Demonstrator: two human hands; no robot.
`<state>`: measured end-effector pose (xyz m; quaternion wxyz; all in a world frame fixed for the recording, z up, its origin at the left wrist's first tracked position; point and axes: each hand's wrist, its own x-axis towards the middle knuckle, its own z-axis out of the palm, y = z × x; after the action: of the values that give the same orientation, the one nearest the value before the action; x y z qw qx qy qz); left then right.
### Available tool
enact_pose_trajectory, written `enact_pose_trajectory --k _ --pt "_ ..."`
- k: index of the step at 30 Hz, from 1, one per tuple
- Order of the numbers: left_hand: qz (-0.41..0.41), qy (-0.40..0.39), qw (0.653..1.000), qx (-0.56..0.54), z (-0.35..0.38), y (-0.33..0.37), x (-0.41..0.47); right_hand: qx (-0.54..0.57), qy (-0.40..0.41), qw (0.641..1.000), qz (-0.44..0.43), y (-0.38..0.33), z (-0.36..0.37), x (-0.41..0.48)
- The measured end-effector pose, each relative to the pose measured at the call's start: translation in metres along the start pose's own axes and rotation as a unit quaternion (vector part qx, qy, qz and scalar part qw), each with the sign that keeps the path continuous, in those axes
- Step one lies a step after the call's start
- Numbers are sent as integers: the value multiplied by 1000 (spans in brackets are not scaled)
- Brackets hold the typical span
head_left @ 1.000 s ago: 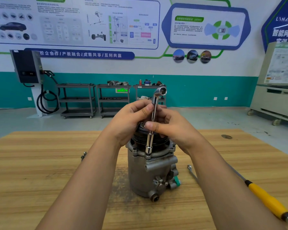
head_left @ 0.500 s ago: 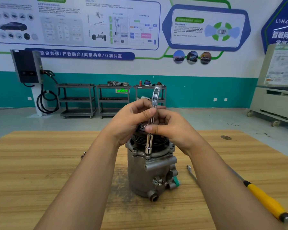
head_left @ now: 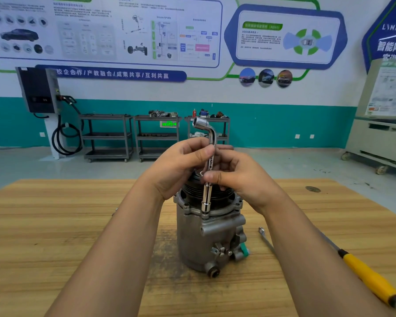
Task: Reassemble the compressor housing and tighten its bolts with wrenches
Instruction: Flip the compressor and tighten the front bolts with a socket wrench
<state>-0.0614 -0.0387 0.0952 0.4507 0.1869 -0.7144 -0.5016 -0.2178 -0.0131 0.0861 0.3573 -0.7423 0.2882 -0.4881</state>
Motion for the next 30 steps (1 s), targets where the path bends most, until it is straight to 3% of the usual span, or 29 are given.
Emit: enact_pose_trajectory --k 12,20,30 --pt "-14 1 1000 -18 1 2 -2 -9 -29 999 16 -4 -2 -3" --pt "8 12 998 -56 0 -1 1 -41 26 999 12 1 5 0" --pt "0 29 999 -28 2 1 -4 -12 -19 999 23 -2 -1 -1"
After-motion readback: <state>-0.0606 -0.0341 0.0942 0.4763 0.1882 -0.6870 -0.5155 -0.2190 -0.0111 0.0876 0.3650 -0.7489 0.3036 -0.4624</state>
